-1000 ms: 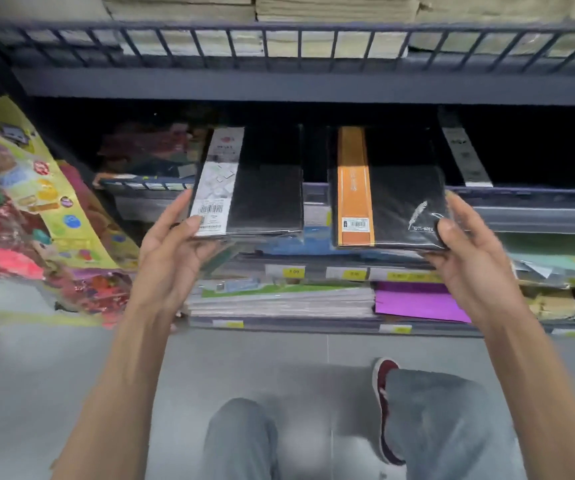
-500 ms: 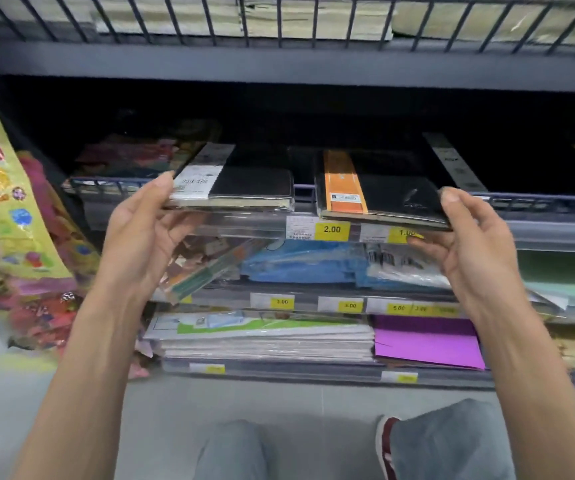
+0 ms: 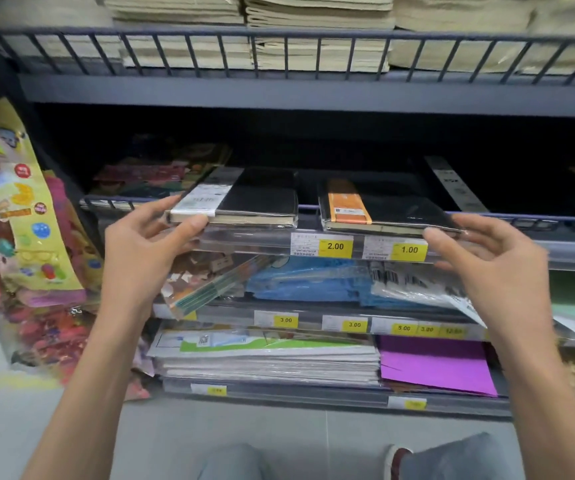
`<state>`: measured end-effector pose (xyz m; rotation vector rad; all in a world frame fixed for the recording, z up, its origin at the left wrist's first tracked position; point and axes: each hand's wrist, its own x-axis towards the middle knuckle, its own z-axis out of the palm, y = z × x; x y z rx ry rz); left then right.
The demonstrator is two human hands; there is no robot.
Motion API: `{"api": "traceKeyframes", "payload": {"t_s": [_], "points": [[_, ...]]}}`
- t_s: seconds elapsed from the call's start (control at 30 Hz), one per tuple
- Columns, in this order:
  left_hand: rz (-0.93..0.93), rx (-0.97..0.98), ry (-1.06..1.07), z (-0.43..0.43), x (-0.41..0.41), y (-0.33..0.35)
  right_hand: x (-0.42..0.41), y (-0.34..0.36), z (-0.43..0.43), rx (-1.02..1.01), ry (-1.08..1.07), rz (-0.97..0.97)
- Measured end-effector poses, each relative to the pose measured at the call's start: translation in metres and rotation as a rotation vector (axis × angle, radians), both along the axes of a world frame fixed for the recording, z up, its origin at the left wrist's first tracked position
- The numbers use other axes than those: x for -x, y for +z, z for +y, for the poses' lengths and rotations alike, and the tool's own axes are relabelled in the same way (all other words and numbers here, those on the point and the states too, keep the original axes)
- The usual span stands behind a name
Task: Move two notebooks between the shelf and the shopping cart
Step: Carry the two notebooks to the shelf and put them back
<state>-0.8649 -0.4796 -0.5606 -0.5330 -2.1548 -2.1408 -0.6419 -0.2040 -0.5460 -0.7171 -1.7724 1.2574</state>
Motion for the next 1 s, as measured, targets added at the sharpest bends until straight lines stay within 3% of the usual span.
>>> {"api": "traceKeyframes", "payload": {"t_s": [0.57, 1.0], "points": [[0.158, 0.182, 0.224, 0.033, 0.017, -0.005, 0.050, -0.016, 0.019, -0.096, -0.143, -0.016], [0.161, 0.147, 0.230, 0.044, 0.028, -0.007, 0.064, -0.021, 0.032, -0.199, -0.175, -0.045]]}}
